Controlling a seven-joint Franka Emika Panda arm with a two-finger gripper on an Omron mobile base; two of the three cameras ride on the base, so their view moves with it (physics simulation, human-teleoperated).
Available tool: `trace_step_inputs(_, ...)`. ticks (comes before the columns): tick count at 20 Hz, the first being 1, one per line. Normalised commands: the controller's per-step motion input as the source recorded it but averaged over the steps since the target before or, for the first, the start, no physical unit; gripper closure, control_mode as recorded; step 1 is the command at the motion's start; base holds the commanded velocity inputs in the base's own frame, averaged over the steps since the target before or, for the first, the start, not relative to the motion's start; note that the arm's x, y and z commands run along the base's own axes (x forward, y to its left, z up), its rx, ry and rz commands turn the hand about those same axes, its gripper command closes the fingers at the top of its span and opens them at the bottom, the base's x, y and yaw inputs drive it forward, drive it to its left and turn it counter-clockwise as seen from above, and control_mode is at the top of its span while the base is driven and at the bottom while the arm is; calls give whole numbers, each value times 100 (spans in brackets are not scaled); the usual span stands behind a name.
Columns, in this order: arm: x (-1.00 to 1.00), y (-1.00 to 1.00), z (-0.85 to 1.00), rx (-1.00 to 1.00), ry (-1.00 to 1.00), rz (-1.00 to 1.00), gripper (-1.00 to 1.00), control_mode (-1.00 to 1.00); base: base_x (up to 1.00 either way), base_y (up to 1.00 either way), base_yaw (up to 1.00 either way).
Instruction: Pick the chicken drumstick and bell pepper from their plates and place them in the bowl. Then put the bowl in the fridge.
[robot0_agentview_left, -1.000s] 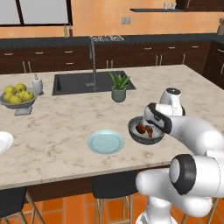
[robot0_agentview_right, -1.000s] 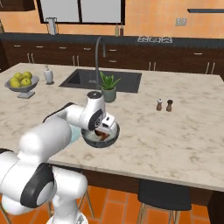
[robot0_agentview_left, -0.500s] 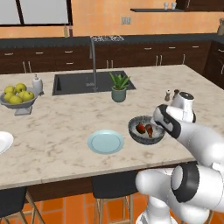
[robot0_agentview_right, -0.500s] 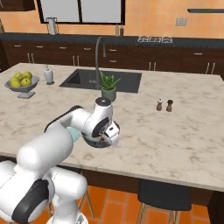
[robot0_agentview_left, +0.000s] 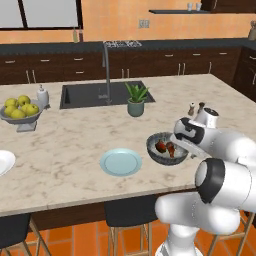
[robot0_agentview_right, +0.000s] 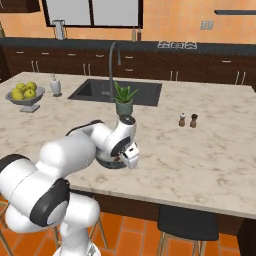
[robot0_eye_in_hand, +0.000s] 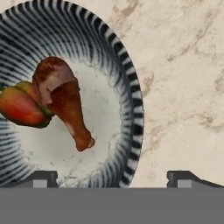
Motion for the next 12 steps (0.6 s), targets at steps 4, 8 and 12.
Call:
trace_step_inputs(4, 29, 0, -19, 2, 0, 0, -100, -100, 0, 0, 0)
trace_step_inputs(8, 0, 0, -22, 0, 0, 0, -100, -100, 0, 0, 0)
trace_step_inputs(12, 0, 0, -24, 0, 0, 0, -100, -100, 0, 0, 0)
